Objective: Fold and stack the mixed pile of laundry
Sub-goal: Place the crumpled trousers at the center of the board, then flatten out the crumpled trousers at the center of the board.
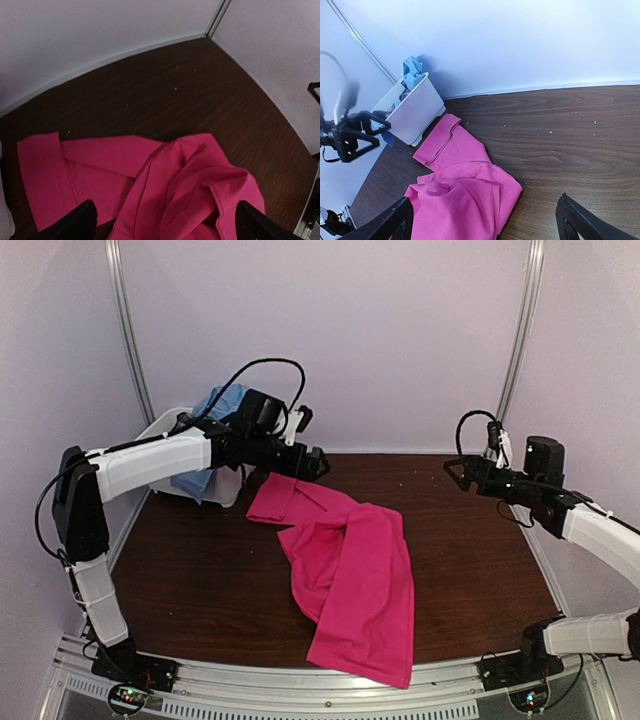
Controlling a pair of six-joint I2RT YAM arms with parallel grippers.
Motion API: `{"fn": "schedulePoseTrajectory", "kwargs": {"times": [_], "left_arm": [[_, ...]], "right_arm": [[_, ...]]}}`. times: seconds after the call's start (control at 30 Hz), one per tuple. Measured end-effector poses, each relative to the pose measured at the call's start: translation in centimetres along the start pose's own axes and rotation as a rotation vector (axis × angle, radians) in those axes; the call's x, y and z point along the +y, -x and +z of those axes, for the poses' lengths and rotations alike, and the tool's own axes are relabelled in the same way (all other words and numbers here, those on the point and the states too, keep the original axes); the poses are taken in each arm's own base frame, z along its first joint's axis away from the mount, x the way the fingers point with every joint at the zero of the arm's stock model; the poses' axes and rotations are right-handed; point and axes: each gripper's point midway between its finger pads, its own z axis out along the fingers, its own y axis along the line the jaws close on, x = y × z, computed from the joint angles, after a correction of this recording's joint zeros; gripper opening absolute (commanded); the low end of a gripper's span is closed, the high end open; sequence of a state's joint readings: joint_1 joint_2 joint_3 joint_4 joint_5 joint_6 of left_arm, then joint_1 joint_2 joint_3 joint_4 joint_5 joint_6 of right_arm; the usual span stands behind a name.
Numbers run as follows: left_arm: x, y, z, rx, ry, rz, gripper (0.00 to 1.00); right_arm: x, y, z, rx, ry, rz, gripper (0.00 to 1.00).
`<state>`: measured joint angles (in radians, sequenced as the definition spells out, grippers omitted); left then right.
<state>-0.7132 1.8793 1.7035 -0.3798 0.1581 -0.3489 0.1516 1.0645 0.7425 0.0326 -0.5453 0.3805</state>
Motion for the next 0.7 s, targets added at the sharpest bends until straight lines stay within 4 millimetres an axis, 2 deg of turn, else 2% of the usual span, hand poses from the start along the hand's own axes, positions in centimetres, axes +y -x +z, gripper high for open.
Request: {"fn": "schedulePoseTrajectory", "kwargs": {"times": [0.1, 0.2, 0.27, 0.4, 0.5, 0.57, 0.7], "left_arm": [[3.2, -7.5, 0.3, 0.152, 0.123, -0.062, 0.88], [5.5, -14.6, -1.6, 0.253, 0.218, -0.140, 0.81], [6.3, -17.9, -2.9, 0.294, 0.258, -0.189, 0.78], [7.1, -21.4, -3.6, 0.326, 0.293, -0.258, 0.71], [7.6, -22.8, -3.5, 0.335, 0.312, -0.293, 0.67], [7.7, -22.8, -3.0, 0.324, 0.313, -0.310, 0.65], [7.9, -23.0, -1.1, 0.310, 0.307, -0.335, 0.65]], "right_arm": [[-0.3, -1.5, 0.9, 0.059, 0.013, 0.011, 1.00], [-0.3, -4.4, 2.3, 0.160, 0.028, 0.034, 0.98], [0.5, -6.7, 3.1, 0.240, 0.050, 0.044, 0.97], [2.8, -10.8, 3.7, 0.366, 0.102, 0.041, 0.96], [3.9, -14.4, 3.3, 0.454, 0.122, 0.044, 0.95], [3.7, -16.6, 2.9, 0.507, 0.108, 0.054, 0.95], [1.8, -19.9, 2.6, 0.588, 0.023, 0.084, 0.94]]}}
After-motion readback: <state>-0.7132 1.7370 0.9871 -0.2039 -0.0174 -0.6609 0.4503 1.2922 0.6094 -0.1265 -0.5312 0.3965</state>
